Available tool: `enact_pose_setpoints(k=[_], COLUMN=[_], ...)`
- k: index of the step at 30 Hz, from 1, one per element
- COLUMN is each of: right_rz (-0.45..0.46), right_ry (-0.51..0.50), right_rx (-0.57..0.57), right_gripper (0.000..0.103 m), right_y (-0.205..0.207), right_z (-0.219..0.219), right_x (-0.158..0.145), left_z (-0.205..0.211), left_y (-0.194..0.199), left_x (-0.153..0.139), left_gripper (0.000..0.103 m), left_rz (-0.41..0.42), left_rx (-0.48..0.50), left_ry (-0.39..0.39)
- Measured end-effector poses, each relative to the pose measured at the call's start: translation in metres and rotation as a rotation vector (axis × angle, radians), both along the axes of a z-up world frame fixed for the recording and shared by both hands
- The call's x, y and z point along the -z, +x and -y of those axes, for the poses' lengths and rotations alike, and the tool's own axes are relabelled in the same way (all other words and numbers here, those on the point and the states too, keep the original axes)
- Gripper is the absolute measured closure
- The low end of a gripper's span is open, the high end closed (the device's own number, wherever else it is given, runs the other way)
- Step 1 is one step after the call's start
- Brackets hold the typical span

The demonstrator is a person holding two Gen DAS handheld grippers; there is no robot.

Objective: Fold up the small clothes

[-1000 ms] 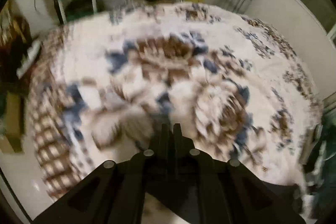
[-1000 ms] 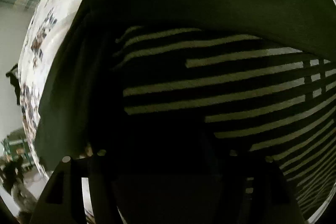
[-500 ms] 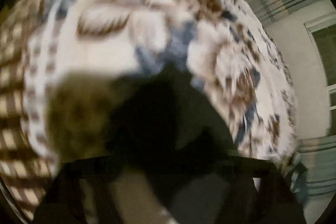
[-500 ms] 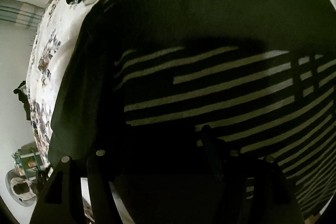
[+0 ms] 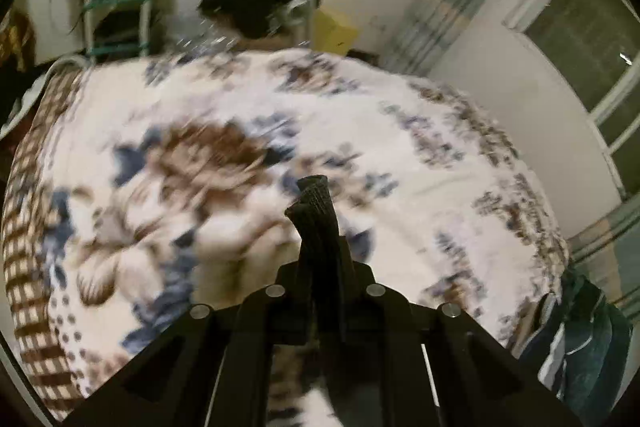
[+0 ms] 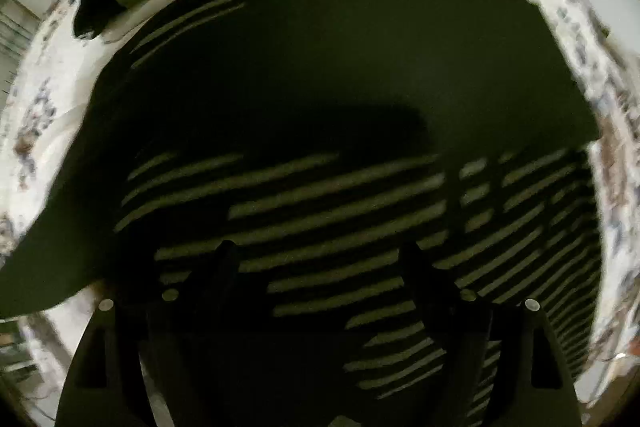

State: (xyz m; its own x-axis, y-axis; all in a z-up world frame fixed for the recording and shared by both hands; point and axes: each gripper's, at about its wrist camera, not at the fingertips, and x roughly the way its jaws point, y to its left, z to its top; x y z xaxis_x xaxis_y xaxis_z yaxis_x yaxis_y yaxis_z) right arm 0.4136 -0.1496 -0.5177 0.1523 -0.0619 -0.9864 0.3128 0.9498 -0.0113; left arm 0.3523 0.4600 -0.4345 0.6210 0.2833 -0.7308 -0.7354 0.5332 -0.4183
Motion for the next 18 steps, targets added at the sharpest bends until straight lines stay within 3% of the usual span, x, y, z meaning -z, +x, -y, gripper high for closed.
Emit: enact_pose_setpoints(k=[5, 10, 15, 18], right_rz=[0.034, 0.095, 0.134, 0.141], right_ry=[-0.048, 0.088, 0.166, 0.182], right_rx=[-0.017, 0.067, 0.174, 0.231], right_gripper=[0.016, 0.016, 0.016, 0.016], right_y=[0.024, 0.044, 0.047, 0.036], right_z=[0.02, 0.069, 0.144, 0.208], right_x=[-0.01, -0.019, -0.028, -0.031], left_z=[0.036, 0.127, 0.289, 0.406], left_y=[0.04, 0.082, 0.127, 0.149], left_x=[-0.048, -0.095, -0.104, -0.082], left_gripper=[0.096, 0.096, 0.096, 0.096], left_rz=[0.031, 0.055, 0.051, 0.048], left_rx=[0.099, 0.309, 0.614, 0.807], left_ry=[0.093, 0.208, 0.29, 0.246])
